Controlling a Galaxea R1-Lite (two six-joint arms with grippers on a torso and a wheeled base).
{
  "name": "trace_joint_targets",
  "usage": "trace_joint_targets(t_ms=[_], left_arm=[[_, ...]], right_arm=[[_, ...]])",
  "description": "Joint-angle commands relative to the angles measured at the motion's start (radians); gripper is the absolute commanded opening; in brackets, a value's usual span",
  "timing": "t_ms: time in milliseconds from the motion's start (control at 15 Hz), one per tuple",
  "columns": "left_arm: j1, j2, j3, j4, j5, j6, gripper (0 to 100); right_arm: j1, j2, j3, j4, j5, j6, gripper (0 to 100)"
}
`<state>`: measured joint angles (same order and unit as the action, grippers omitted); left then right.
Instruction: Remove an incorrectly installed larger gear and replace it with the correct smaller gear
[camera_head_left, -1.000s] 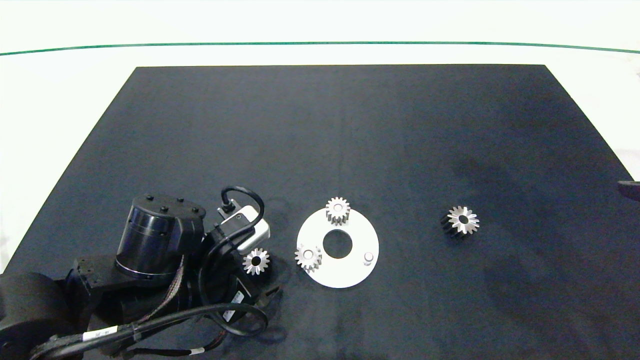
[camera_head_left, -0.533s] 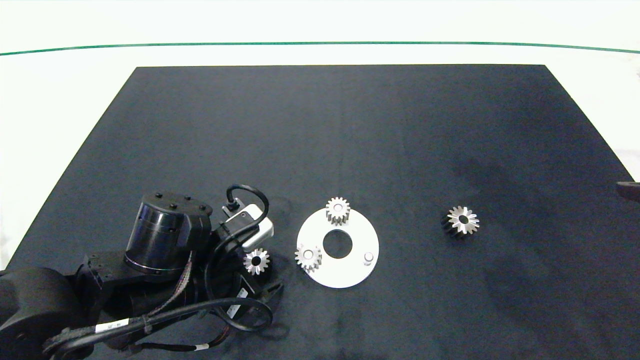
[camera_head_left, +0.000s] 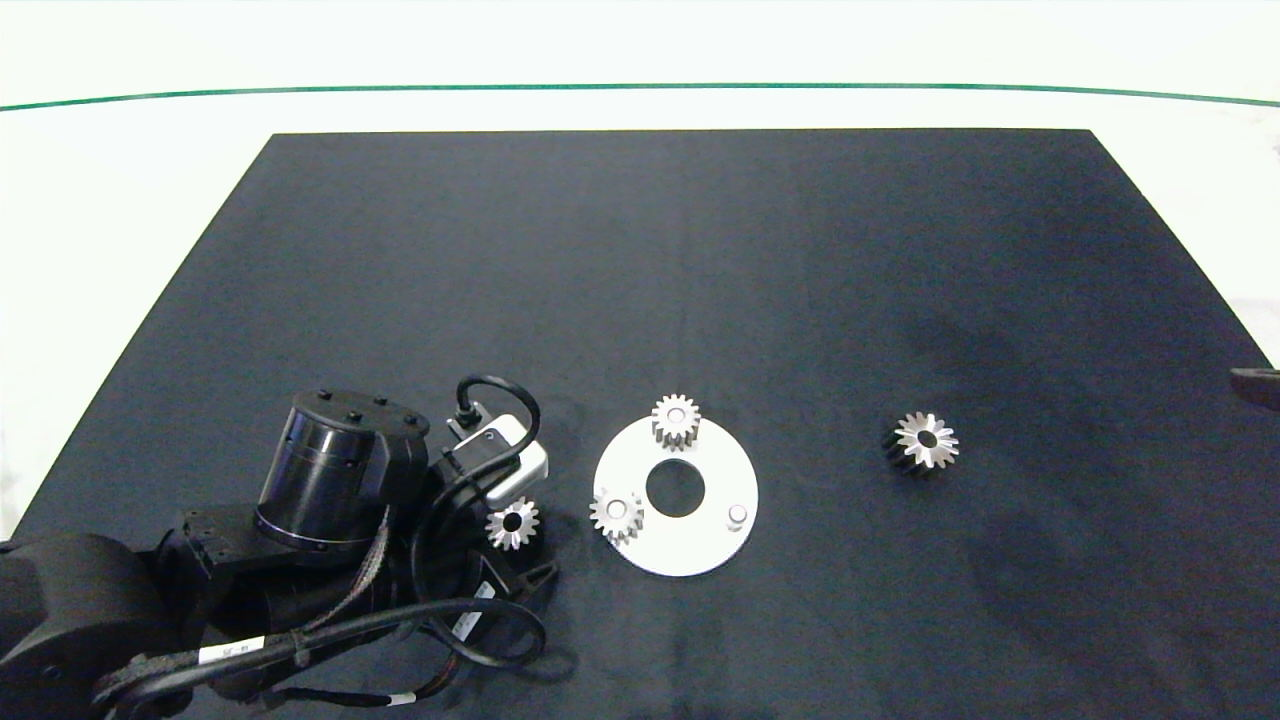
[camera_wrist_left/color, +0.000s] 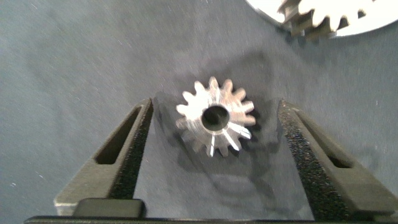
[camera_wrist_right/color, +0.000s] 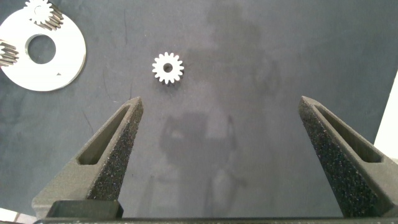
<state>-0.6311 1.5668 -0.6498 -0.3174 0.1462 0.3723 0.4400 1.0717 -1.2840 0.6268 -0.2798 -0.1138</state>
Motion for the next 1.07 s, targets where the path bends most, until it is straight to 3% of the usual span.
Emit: trace_joint_targets(t_ms=[67,1067], left_arm=[[0.001,-0.002,0.001,-0.002,0.001,0.002,74],[0.001,0.004,0.001,-0.003,0.001,0.000,44]], right_arm=[[0.000,0.002,0.000,0.004,-0.001,-0.001,100],[0.000,0.002,0.006,0.004,0.002,-0.001,100]])
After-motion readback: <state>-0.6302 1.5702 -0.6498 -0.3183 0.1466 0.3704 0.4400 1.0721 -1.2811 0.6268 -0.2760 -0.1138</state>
